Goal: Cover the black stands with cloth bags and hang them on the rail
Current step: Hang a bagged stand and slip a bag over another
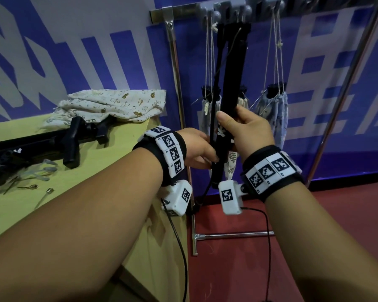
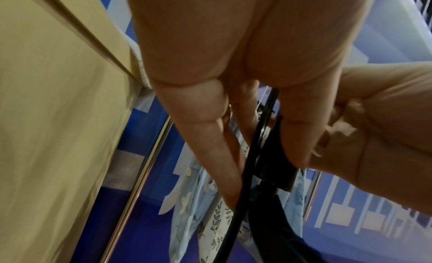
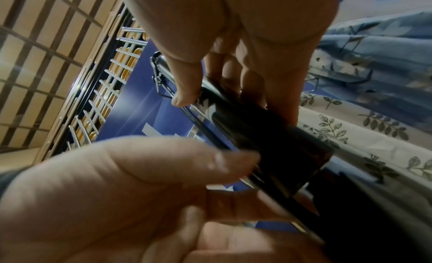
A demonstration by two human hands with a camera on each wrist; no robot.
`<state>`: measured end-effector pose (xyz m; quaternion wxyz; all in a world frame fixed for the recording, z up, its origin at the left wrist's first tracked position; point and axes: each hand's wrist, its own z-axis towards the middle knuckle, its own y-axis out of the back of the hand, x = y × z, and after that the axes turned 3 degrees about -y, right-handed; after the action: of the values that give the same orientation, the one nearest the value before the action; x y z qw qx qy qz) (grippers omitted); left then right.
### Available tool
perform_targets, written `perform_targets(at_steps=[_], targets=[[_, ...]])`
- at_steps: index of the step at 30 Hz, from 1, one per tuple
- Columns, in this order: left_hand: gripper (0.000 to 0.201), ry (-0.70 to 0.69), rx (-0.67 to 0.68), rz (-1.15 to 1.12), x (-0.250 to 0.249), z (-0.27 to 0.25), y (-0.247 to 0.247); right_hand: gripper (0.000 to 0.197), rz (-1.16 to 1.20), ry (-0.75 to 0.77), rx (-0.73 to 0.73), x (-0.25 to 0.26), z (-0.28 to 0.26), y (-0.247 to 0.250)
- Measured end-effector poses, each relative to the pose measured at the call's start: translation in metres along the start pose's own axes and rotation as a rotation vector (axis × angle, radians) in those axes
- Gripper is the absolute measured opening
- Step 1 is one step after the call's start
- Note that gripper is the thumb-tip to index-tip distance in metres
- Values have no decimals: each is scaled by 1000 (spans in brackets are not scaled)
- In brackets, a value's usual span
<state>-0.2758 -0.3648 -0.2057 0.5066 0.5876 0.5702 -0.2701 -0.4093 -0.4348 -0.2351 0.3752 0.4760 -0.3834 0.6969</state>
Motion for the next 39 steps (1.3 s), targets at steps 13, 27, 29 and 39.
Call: perform_targets(at_steps=[13, 27, 29, 39], targets=[[48, 90, -67, 132, -4, 6, 15, 46, -39, -185, 103, -29, 18, -15], [34, 101, -146, 104, 4, 6, 19, 45, -4, -378, 201, -23, -1, -16], [30, 109, -149, 98, 3, 4, 19, 32, 30, -394, 203, -20, -2, -17], [27, 91, -48, -87, -4, -7, 11, 79, -125, -376, 278, -21, 2, -16]])
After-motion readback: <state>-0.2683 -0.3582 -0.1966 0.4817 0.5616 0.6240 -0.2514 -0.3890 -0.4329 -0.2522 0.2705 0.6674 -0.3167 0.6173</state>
